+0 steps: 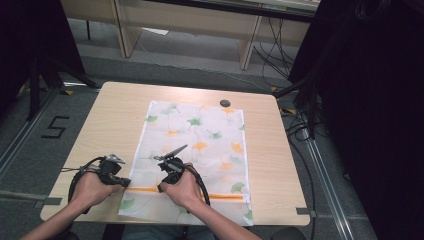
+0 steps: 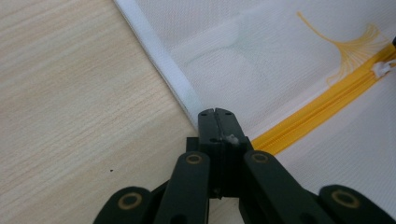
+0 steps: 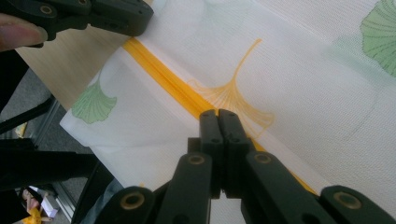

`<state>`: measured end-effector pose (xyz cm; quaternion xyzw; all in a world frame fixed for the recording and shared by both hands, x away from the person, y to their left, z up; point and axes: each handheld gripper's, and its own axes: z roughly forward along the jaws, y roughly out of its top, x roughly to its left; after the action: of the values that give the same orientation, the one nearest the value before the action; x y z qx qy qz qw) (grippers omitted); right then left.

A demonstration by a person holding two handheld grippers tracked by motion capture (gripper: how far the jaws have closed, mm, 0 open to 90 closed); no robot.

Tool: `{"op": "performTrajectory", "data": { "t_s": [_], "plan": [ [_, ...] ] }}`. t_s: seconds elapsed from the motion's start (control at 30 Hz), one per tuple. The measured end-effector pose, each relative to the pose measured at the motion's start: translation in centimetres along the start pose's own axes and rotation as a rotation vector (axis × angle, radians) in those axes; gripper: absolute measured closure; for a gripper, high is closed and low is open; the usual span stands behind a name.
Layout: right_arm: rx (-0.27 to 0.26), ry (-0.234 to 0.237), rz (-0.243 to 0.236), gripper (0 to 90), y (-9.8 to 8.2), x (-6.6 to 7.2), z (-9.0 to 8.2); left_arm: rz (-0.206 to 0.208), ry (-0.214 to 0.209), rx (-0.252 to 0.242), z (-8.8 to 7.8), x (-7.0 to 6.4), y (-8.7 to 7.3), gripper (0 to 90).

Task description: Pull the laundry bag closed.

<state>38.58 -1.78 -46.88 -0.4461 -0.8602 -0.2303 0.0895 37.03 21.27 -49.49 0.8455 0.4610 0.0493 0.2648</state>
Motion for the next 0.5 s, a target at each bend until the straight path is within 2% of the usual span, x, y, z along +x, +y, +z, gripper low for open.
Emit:
{"op": "performTrajectory", "data": {
  "t_s": [0.2, 0.27, 0.3, 0.33, 0.37, 0.43, 0.5],
  "plan": [
    [0.000, 0.001, -0.012, 90.0, -0.11, -0.01, -0.10, -0.002, 0.001, -0.003, 0.02, -0.02, 0.00, 90.0],
    [-0.006, -0.004, -0.002, 90.0, -0.17, 0.02, -0.01, -0.008, -0.001, -0.008, 0.05, -0.07, -0.01, 90.0],
    [-0.008, -0.024, -0.017, 90.0, -0.24, -0.07, 0.05, -0.012, 0.001, -0.012, 0.10, -0.10, 0.00, 90.0],
    [0.009, -0.016, -0.023, 90.0, -0.23, -0.14, -0.10, -0.009, -0.001, -0.010, 0.08, -0.09, 0.00, 90.0],
    [0.001, -0.017, -0.009, 90.0, -0.27, -0.10, -0.10, -0.001, 0.001, -0.003, 0.02, -0.02, -0.01, 90.0],
    [0.011, -0.013, 0.010, 90.0, -0.28, -0.19, -0.34, -0.012, -0.001, -0.011, 0.09, -0.08, 0.00, 90.0],
    [0.011, -0.010, 0.000, 90.0, -0.34, -0.34, -0.45, -0.009, -0.001, -0.011, 0.08, -0.07, 0.00, 90.0]
  ]
}}
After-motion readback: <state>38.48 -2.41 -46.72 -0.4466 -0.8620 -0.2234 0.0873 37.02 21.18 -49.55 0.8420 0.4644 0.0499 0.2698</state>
